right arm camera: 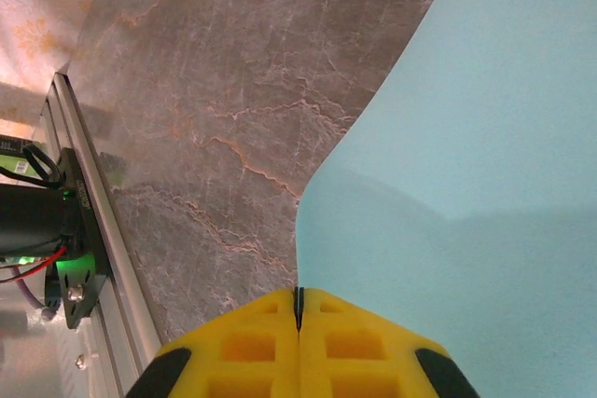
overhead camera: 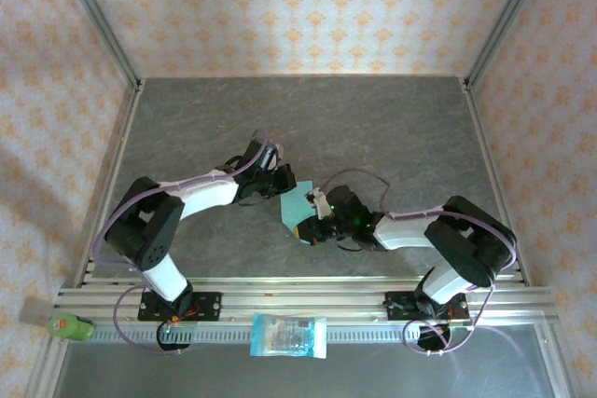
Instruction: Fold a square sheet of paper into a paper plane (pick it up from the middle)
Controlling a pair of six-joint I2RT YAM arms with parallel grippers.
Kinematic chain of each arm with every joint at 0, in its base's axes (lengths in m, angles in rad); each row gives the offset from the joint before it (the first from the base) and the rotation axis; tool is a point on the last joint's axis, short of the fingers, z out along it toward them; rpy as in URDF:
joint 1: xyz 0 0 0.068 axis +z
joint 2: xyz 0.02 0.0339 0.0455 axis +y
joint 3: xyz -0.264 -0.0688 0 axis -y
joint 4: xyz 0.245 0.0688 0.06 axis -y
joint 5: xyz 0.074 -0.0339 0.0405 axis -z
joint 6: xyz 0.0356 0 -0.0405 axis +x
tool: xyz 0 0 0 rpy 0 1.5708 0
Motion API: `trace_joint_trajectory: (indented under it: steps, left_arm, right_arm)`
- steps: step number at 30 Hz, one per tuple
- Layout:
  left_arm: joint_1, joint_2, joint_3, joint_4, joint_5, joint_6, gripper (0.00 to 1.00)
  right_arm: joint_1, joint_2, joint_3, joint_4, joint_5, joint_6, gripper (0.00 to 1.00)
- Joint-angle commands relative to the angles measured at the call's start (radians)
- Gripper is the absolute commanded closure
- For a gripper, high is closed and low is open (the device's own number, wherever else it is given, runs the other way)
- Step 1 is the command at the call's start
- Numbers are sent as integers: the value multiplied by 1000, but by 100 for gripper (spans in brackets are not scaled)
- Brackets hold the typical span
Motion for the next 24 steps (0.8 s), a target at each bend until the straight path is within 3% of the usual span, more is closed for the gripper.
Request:
trace_joint_trajectory:
  steps: [1,14,24]
  left_arm:
    - [-15,50,31,-49,-9,42,97]
    - [-34,164,53,-68,-63,72,100]
    - [-37,180,58,-86,-79,88,100]
  right_arm:
    - [-4,-5,-2,47,-14,20,100]
    - [-13,18,24,42,-15,22,100]
    - [-82,55,47,-12,-13,-13,100]
